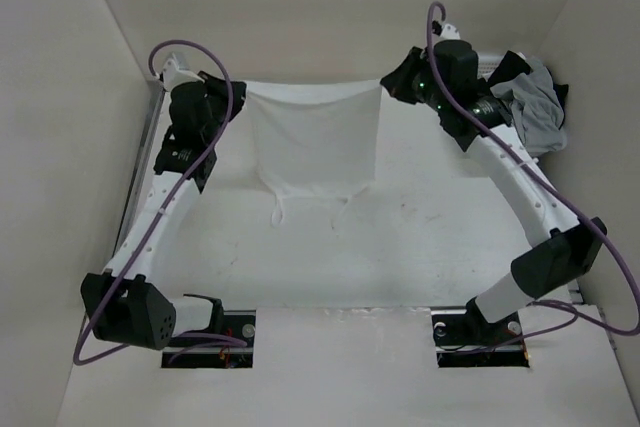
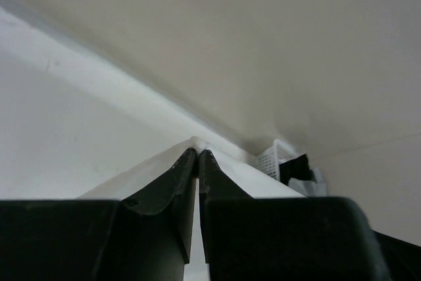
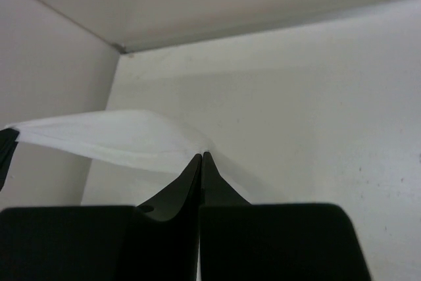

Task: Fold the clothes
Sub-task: Flatten the tank top out, then fold the tank top

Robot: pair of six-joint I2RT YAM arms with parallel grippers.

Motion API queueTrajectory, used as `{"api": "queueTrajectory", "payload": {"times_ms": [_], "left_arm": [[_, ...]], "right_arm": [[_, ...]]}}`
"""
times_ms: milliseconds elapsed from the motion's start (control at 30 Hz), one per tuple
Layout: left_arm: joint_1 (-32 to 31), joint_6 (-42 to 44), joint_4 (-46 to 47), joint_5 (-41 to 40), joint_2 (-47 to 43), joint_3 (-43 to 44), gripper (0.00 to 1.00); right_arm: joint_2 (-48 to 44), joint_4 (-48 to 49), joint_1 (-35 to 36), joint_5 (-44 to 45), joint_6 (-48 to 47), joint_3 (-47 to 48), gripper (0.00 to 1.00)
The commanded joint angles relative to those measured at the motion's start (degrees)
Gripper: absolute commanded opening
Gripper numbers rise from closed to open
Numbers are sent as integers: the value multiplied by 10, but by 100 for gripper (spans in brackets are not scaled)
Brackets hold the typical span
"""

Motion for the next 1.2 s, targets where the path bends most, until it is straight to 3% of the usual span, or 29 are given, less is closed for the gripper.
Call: {"api": "queueTrajectory", "payload": {"times_ms": [0,133,233,433,633,767,1000,1167], "left_arm": [[6,-4,77,32,-16,72,3],[5,-2,85,31,-32,43,3],[3,-5,94,29,-56,-18,3],[-8,-2,112,30,-167,-245,3],[0,-5,43,47,-304,-442,3],[4,-16,-33,84,-380,-505,4],[-26,-68,-223,107,-546,-515,3],[-18,-60,-212,68,-517,-460,3]], "right_arm": [[-28,29,-5,-27,-2,68,0],[-67,40,-4,-24,1,15,0],[-116,72,-1,-17,7,-90,0],[-220,142,37,1,31,-346,0],[-265,209,91,17,91,-586,0],[-299,226,142,27,141,-688,0],[-415,153,273,74,237,-753,0],[-416,128,258,83,197,-690,1]]}}
